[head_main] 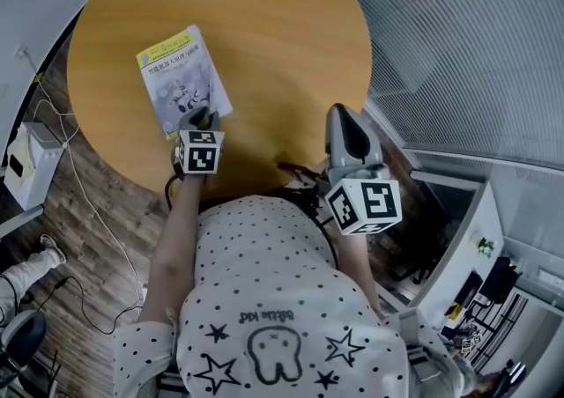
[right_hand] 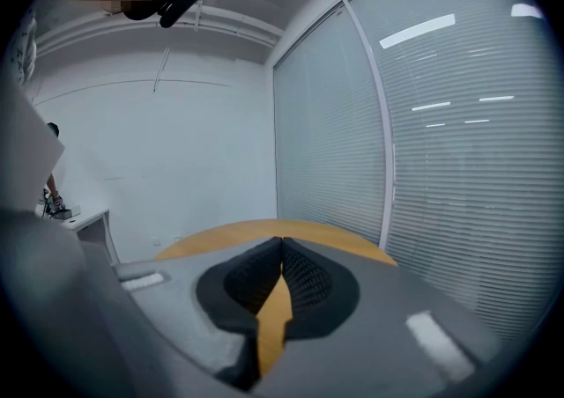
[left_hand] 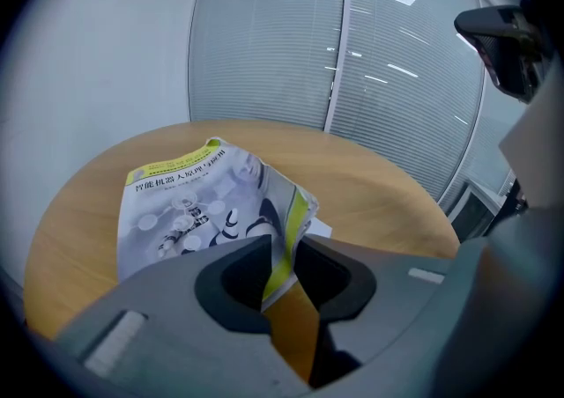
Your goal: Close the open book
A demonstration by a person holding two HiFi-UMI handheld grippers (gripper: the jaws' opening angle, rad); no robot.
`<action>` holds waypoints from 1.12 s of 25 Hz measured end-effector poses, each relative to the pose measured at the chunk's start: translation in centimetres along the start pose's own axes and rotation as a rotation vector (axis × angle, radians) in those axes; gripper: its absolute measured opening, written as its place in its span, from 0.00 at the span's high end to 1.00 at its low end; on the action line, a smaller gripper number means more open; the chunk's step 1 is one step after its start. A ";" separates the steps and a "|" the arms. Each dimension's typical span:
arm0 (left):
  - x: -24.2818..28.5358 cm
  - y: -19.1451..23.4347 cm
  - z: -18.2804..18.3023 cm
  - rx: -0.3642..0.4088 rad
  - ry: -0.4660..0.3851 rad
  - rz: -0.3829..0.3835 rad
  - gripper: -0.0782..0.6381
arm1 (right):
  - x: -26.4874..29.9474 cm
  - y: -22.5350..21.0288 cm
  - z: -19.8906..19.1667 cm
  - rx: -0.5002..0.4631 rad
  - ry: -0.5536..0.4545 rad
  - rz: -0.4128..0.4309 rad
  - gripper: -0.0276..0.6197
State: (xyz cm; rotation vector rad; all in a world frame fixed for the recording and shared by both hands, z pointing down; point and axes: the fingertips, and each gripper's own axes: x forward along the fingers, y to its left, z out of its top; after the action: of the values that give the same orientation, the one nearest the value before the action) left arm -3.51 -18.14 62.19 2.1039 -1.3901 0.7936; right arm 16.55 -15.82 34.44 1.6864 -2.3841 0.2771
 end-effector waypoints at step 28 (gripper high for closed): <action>0.1 -2.4 -0.1 0.053 -0.008 -0.113 0.50 | 0.5 0.1 -0.2 0.000 0.006 0.015 0.95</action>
State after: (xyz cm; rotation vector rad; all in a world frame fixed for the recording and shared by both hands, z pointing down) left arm -1.30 -17.25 62.15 2.2070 -1.2542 0.7843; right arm 16.30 -16.17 34.78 1.6661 -2.3932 0.2838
